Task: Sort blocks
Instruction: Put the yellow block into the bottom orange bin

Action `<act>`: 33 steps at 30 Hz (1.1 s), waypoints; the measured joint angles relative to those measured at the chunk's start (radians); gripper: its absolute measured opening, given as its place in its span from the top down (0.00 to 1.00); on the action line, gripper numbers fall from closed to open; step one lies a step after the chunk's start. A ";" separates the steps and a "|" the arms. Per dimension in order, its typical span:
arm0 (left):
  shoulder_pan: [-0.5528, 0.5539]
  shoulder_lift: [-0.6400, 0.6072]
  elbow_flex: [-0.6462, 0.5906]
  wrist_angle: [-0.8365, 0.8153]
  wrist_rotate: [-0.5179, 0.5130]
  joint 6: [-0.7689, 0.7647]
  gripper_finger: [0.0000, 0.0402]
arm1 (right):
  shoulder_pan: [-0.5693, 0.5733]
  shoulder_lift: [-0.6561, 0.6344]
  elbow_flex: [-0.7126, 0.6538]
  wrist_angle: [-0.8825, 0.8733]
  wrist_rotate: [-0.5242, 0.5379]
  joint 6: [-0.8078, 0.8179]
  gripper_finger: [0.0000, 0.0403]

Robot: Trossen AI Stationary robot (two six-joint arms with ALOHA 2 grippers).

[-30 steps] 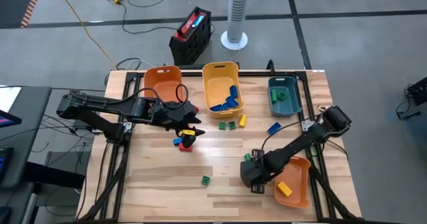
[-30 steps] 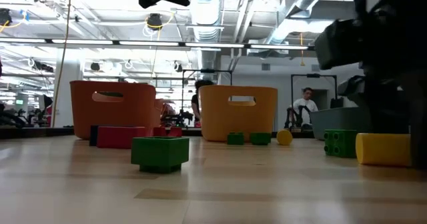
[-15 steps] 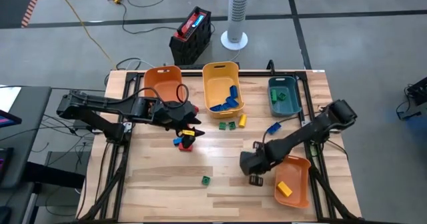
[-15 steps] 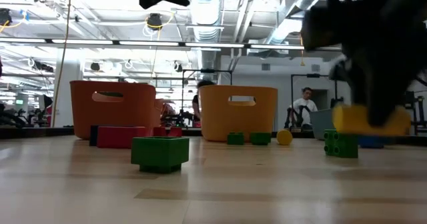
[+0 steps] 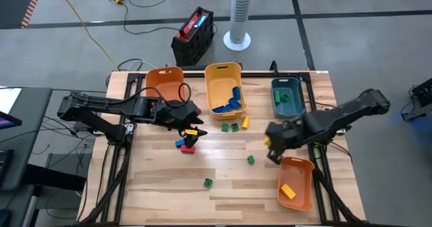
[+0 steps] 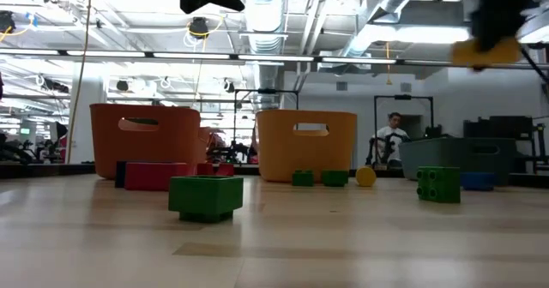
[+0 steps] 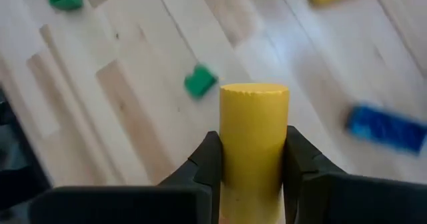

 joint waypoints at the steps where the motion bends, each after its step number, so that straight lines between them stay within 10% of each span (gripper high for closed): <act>1: 0.000 0.000 0.000 0.000 -0.011 0.004 0.41 | 0.018 -0.026 0.000 -0.019 -0.010 0.037 0.79; 21: 0.001 0.004 0.000 0.001 -0.186 0.019 0.41 | 0.517 0.001 0.001 -0.067 -0.078 0.815 0.74; 33: 0.000 0.004 0.000 0.072 -0.185 0.018 0.41 | 0.525 0.132 -0.083 0.092 -0.136 0.826 0.74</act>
